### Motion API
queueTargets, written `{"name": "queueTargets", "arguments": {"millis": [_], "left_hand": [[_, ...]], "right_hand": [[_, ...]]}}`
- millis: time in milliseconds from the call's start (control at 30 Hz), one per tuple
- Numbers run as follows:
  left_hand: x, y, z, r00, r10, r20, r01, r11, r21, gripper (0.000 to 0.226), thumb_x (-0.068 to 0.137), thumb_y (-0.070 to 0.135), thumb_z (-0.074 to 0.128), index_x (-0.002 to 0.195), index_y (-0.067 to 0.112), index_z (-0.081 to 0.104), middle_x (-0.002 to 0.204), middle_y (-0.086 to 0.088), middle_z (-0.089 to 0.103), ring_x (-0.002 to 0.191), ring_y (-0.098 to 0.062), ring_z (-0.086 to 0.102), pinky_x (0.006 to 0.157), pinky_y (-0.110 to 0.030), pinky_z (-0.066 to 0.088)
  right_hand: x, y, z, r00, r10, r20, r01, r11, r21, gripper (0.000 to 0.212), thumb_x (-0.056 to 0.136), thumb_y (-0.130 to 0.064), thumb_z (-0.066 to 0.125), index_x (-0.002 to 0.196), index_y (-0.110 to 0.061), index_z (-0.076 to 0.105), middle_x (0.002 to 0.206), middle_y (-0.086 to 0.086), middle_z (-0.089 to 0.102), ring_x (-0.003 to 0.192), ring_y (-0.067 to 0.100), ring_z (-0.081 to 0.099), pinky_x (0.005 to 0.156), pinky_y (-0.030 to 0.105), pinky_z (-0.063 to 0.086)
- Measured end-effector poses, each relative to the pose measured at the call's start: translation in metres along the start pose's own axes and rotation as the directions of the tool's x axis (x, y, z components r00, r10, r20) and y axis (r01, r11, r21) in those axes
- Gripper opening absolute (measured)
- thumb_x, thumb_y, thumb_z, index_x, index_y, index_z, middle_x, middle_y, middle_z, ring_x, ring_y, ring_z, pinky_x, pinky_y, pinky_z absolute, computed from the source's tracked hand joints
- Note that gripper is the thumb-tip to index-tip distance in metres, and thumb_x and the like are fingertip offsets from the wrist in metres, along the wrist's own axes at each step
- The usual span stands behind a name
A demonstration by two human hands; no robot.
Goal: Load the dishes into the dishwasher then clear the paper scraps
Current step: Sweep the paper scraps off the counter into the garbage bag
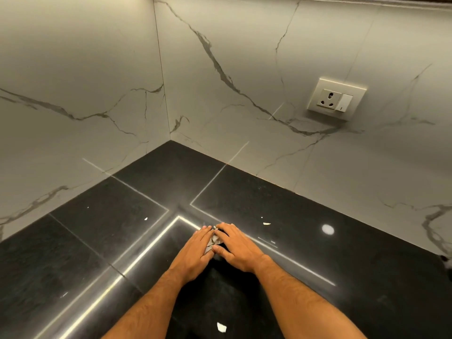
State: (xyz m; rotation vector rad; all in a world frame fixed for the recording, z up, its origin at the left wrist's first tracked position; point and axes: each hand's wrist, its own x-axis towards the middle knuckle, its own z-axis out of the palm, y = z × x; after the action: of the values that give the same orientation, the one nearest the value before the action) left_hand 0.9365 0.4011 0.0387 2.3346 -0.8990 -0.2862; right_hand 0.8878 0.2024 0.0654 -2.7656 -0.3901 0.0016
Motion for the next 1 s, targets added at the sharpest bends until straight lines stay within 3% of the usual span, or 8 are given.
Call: {"name": "queueTargets", "arguments": {"millis": [133, 267, 400, 500, 600, 767, 867, 1000], "left_hand": [[-0.011, 0.005, 0.003, 0.997, -0.044, -0.064, 0.041, 0.998, -0.057, 0.065, 0.102, 0.050, 0.040, 0.160, 0.025, 0.022, 0.165, 0.012, 0.018, 0.151, 0.003, 0.007, 0.126, -0.030, 0.012], [-0.017, 0.007, 0.004, 0.956, -0.188, -0.225, 0.181, 0.982, -0.051, 0.063, 0.103, 0.045, 0.044, 0.158, 0.020, 0.025, 0.165, 0.008, 0.019, 0.151, -0.001, 0.007, 0.121, -0.021, 0.004], [-0.018, 0.005, 0.011, 0.910, -0.286, -0.300, 0.288, 0.957, -0.038, 0.072, 0.099, 0.054, 0.031, 0.159, 0.016, 0.023, 0.166, 0.003, 0.017, 0.150, -0.001, 0.002, 0.124, -0.026, 0.002], [-0.011, 0.006, 0.016, 0.902, -0.301, -0.309, 0.317, 0.948, 0.004, 0.070, 0.102, 0.052, 0.033, 0.159, 0.014, 0.020, 0.167, 0.001, 0.015, 0.153, -0.006, 0.003, 0.126, -0.029, 0.000], [0.000, 0.015, 0.016, 0.906, -0.304, -0.295, 0.316, 0.949, -0.010, 0.066, 0.105, 0.044, 0.036, 0.160, 0.013, 0.016, 0.167, 0.002, 0.011, 0.152, -0.004, -0.002, 0.123, -0.024, -0.005], [0.013, 0.027, 0.022, 0.952, -0.208, -0.226, 0.211, 0.977, -0.010, 0.058, 0.107, 0.038, 0.036, 0.159, 0.018, 0.022, 0.166, 0.005, 0.015, 0.151, 0.001, 0.000, 0.120, -0.018, -0.009], [0.009, 0.026, 0.023, 0.968, -0.180, -0.177, 0.171, 0.983, -0.065, 0.056, 0.106, 0.029, 0.034, 0.159, 0.017, 0.022, 0.166, 0.004, 0.018, 0.149, 0.005, 0.002, 0.122, -0.019, -0.005], [-0.008, 0.029, 0.019, 0.970, -0.176, -0.166, 0.157, 0.980, -0.123, 0.058, 0.102, 0.023, 0.035, 0.159, 0.017, 0.023, 0.165, 0.005, 0.020, 0.149, 0.006, 0.005, 0.125, -0.023, 0.001]], "right_hand": [[-0.017, 0.010, -0.008, 0.998, 0.052, -0.043, -0.052, 0.999, 0.006, 0.065, 0.105, -0.060, 0.029, 0.154, -0.019, 0.038, 0.160, -0.002, 0.031, 0.151, 0.012, 0.021, 0.128, 0.038, 0.011], [-0.028, 0.036, -0.015, 0.968, 0.234, -0.092, -0.239, 0.970, -0.047, 0.073, 0.104, -0.062, 0.021, 0.157, -0.013, 0.032, 0.165, 0.006, 0.026, 0.154, 0.020, 0.015, 0.127, 0.045, 0.014], [-0.036, 0.070, -0.018, 0.841, 0.520, -0.148, -0.519, 0.853, 0.048, 0.070, 0.107, -0.054, 0.028, 0.160, -0.009, 0.021, 0.169, 0.009, 0.013, 0.156, 0.024, 0.008, 0.128, 0.042, 0.009], [-0.033, 0.080, -0.017, 0.767, 0.625, -0.143, -0.604, 0.780, 0.166, 0.071, 0.107, -0.053, 0.028, 0.160, -0.006, 0.018, 0.170, 0.010, 0.009, 0.157, 0.023, 0.003, 0.128, 0.042, 0.007], [-0.021, 0.070, -0.006, 0.825, 0.554, -0.117, -0.541, 0.832, 0.123, 0.073, 0.106, -0.055, 0.021, 0.161, -0.008, 0.015, 0.170, 0.009, 0.005, 0.157, 0.020, -0.003, 0.128, 0.040, 0.001], [0.005, 0.029, 0.011, 0.967, 0.256, -0.021, -0.251, 0.959, 0.135, 0.069, 0.108, -0.053, 0.022, 0.161, -0.010, 0.017, 0.170, 0.004, 0.008, 0.157, 0.015, -0.002, 0.129, 0.039, 0.001], [0.008, 0.007, 0.017, 0.992, 0.122, 0.022, -0.124, 0.976, 0.179, 0.061, 0.110, -0.044, 0.027, 0.161, -0.010, 0.021, 0.169, 0.004, 0.014, 0.157, 0.012, 0.002, 0.128, 0.032, -0.002], [-0.001, -0.009, 0.016, 0.996, 0.085, 0.029, -0.090, 0.967, 0.240, 0.059, 0.111, -0.042, 0.029, 0.160, -0.012, 0.021, 0.169, 0.001, 0.017, 0.155, 0.008, 0.004, 0.127, 0.029, -0.001]]}}
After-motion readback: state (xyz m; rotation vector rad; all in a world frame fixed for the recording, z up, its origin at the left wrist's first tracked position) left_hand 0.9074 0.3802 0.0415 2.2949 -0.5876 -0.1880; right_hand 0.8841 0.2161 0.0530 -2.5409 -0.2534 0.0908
